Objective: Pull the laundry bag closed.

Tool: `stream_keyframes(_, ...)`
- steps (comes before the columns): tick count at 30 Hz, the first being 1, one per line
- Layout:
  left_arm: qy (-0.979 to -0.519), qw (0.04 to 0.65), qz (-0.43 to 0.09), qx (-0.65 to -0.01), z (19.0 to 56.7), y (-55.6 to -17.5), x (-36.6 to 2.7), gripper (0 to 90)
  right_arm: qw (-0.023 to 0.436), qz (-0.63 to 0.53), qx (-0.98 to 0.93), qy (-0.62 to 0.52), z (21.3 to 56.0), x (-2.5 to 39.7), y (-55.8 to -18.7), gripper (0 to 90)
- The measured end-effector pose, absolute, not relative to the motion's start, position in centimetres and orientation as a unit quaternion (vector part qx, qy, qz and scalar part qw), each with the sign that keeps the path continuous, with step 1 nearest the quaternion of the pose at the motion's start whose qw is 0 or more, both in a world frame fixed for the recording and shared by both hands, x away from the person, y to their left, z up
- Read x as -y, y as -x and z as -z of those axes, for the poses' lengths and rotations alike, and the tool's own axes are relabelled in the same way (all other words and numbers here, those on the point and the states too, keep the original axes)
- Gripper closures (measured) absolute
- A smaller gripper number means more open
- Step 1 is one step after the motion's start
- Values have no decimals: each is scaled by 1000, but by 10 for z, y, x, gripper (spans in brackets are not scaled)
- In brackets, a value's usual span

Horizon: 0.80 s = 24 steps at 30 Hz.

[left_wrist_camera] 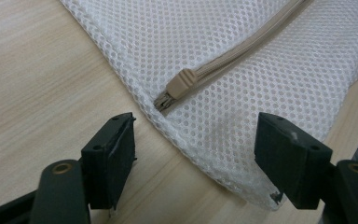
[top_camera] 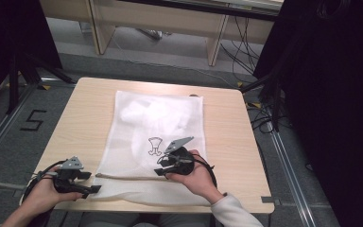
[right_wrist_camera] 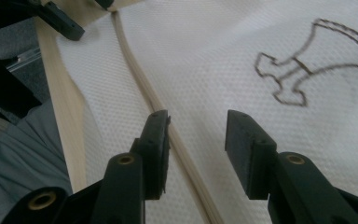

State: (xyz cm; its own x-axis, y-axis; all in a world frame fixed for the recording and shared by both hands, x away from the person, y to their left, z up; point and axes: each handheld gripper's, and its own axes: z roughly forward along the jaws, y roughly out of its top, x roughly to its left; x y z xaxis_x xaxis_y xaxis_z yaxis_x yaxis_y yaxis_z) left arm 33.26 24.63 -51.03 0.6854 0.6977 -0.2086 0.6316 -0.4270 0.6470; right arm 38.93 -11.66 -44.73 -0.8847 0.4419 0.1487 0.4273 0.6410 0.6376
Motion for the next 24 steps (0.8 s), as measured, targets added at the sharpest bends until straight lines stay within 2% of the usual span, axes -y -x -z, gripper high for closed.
stream_keyframes(24, -845, 364, -47, -388, 511, -332, -245, 287, -3, -345, -924, -165, 450, 11, -395, 701)
